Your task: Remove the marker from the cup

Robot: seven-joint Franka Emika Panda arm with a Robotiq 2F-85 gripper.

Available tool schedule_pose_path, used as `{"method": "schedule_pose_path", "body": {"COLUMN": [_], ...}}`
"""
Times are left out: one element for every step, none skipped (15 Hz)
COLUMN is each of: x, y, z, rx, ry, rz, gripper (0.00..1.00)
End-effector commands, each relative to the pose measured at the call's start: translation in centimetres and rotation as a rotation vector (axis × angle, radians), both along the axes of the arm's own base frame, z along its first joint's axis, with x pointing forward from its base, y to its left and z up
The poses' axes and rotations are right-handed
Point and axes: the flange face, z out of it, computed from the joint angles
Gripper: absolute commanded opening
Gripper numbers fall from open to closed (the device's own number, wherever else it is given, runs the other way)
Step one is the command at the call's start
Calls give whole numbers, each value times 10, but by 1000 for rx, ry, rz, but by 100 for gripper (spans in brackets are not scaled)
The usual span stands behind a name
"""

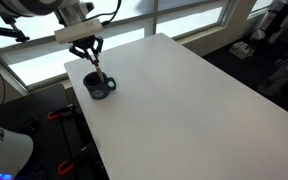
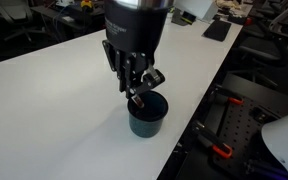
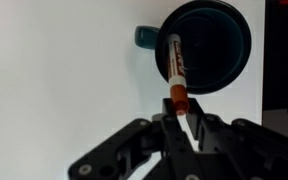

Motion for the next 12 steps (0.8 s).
{"method": "schedule_pose_path", "body": {"x": [-10,-13,-15,-17,-17,-18,-18,-17,-16,-13,-9,-6], "y": [6,7,8,7,4,0,-6,-12,-20,-29,-40,-51], "z": [41,51,60,71,81,91,100,108,115,121,125,129], "rx": [20,16,13,11,15,16,14,9,3,-4,-7,-10], "ry": [-43,-58,-73,-94,-111,-125,-141,-158,-167,-179,-191,-203], "rz": [-21,-38,-58,-95,-129,-169,-209,-248,-286,-329,-371,-407], "gripper": [5,5,5,5,5,5,5,5,5,5,5,5]}}
